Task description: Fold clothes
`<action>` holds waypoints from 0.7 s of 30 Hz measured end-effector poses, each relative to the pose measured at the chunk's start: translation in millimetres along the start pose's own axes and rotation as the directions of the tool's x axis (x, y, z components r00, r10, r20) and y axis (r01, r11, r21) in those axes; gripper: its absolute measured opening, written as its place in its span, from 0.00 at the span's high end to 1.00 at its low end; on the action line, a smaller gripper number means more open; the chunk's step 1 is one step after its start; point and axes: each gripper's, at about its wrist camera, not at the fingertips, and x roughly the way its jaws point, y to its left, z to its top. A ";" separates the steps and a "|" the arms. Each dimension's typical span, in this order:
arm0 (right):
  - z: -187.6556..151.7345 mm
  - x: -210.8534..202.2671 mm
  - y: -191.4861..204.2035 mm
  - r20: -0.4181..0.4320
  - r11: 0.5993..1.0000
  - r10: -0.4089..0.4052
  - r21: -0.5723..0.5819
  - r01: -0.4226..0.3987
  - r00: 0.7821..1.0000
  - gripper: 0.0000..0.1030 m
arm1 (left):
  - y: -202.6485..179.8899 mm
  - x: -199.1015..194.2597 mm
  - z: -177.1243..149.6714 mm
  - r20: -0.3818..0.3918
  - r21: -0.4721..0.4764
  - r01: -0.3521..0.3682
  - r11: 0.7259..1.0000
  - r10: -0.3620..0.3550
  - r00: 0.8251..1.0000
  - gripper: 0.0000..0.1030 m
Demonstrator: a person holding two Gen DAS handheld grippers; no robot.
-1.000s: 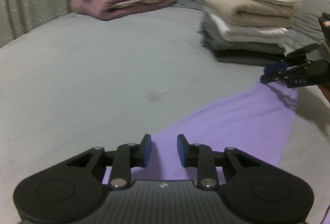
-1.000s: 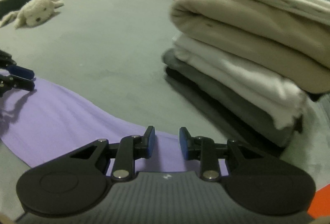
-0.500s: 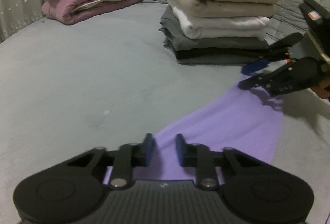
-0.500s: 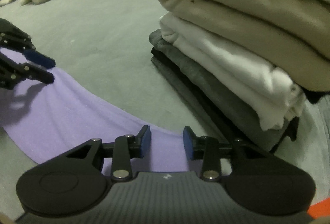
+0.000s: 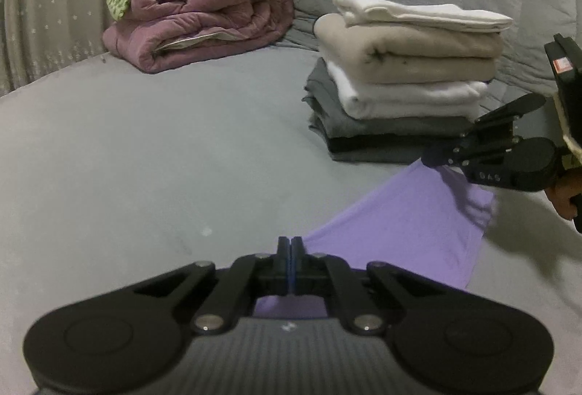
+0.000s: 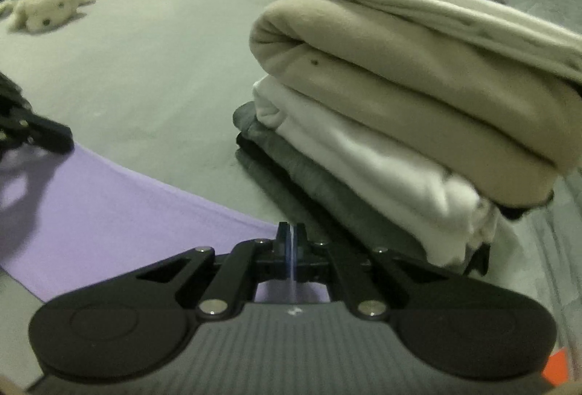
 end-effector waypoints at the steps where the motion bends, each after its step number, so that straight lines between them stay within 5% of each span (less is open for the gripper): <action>1: 0.0 6.1 2.1 -0.012 1.000 -0.002 -0.003 0.002 1.000 1.00 | 0.9 4.8 -0.4 -0.012 -0.001 -0.006 1.000 0.006 1.000 1.00; 7: -2.8 24.0 8.8 -0.010 0.999 -0.037 0.020 0.037 0.999 0.96 | 2.4 13.2 -9.3 -0.002 -0.014 -0.021 1.000 0.021 1.000 0.96; 11: 1.6 17.2 4.3 -0.009 0.996 -0.042 0.074 0.043 0.999 0.84 | 7.5 0.7 -9.4 0.008 -0.060 -0.047 0.997 0.048 0.999 0.62; 16: 9.7 -0.7 8.8 0.008 0.994 -0.004 0.111 0.003 1.000 0.70 | 18.9 -28.2 -18.7 0.007 -0.116 -0.067 0.991 0.069 0.998 0.62; 21: 19.2 -16.1 30.2 0.019 0.988 0.081 0.127 -0.083 0.997 0.70 | 33.4 -59.3 -33.4 -0.013 -0.131 -0.119 0.984 0.118 0.993 0.61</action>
